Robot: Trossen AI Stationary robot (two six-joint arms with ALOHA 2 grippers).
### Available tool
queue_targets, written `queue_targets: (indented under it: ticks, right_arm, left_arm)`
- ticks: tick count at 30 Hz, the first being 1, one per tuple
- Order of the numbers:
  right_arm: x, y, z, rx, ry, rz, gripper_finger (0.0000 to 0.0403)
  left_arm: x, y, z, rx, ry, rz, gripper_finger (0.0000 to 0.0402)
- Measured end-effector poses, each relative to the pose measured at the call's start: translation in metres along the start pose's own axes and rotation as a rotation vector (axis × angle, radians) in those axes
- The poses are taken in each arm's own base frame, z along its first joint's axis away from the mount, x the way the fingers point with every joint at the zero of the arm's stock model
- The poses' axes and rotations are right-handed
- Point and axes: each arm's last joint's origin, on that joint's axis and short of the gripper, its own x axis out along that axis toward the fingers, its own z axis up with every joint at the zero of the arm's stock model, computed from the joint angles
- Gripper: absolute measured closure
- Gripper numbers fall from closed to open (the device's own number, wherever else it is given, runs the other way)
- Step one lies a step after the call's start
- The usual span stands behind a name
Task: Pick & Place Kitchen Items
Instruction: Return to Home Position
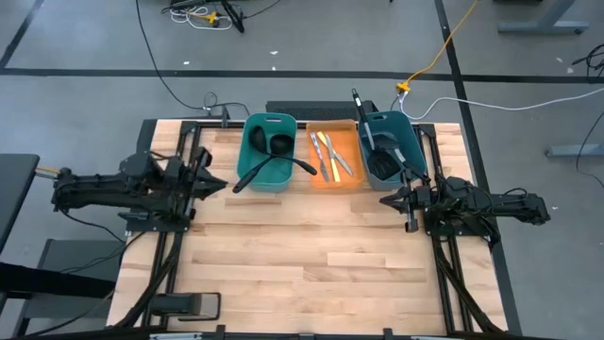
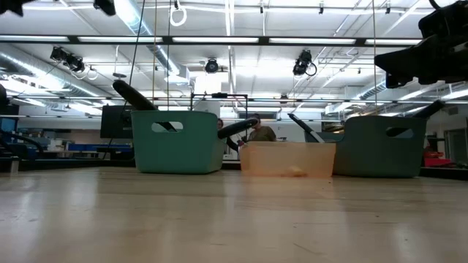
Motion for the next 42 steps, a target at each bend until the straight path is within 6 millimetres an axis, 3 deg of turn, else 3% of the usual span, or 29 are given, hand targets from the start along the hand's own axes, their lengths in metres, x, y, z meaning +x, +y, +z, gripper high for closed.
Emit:
queue_targets:
  ticks: [9,20,28,35,42]
  right_arm:
    - [0.000,0.000,0.000,0.000,0.000,0.000,0.0380]
    - [0.000,0.000,0.000,0.000,0.000,0.000,0.0380]
    - [0.000,0.000,0.000,0.000,0.000,0.000,0.0380]
    - [0.000,0.000,0.000,0.000,0.000,0.000,0.0380]
    - [0.000,0.000,0.000,0.000,0.000,0.000,0.0380]
  left_arm:
    - [-0.035,-0.003,-0.054,-0.042,-0.025,-0.032,0.0380]
    - [-0.042,0.001,-0.098,-0.093,0.017,0.071,0.0380]
    - [-0.043,0.003,-0.115,-0.117,0.040,0.132,0.0379]
    - [-0.043,0.004,-0.118,-0.109,0.070,0.153,0.0369]
    - [-0.045,0.004,-0.130,-0.126,0.199,0.138,0.0362]
